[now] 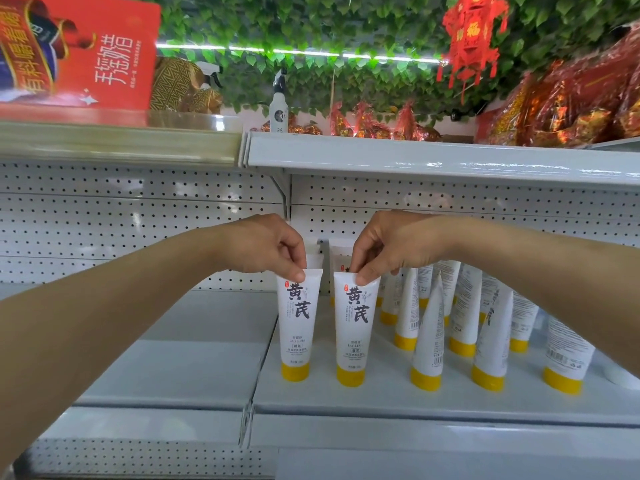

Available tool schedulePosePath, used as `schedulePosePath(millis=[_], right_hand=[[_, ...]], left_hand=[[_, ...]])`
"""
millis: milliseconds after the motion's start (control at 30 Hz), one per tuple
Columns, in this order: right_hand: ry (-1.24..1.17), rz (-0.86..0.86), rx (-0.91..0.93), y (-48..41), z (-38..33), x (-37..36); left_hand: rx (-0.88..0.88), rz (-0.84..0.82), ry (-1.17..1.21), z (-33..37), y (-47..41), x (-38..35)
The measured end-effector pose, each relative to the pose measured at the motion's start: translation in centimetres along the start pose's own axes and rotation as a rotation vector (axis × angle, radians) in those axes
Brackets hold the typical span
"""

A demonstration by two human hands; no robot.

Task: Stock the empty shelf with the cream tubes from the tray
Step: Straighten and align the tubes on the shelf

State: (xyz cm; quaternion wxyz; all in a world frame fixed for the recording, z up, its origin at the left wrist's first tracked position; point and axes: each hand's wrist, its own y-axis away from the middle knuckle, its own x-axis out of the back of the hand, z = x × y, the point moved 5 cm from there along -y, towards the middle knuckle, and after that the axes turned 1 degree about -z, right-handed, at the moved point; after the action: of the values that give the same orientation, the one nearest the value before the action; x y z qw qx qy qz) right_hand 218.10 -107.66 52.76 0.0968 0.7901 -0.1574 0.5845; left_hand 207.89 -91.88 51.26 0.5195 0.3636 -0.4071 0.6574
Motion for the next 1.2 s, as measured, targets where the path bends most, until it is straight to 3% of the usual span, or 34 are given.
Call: schedulePosePath(millis=[700, 800, 1000, 1200], right_hand=[[-0.016, -0.026, -0.051, -0.2, 0.3, -0.1], [0.006, 0.009, -0.062, 0.0, 0.4, 0.5], [0.228, 0.209, -0.178, 0.4, 3.0, 5.3], [0.375, 0.088, -0.305, 0.4, 9.1, 7.4]], left_hand=[[-0.042, -0.184, -0.018, 0.2, -1.1, 0.2], [-0.033, -0.129, -0.002, 0.6, -1.9, 0.7], [-0.126, 0.064, -0.13, 4.1, -6.4, 2.0], [-0.114, -0.086, -0.308, 7.6, -13.2, 0.3]])
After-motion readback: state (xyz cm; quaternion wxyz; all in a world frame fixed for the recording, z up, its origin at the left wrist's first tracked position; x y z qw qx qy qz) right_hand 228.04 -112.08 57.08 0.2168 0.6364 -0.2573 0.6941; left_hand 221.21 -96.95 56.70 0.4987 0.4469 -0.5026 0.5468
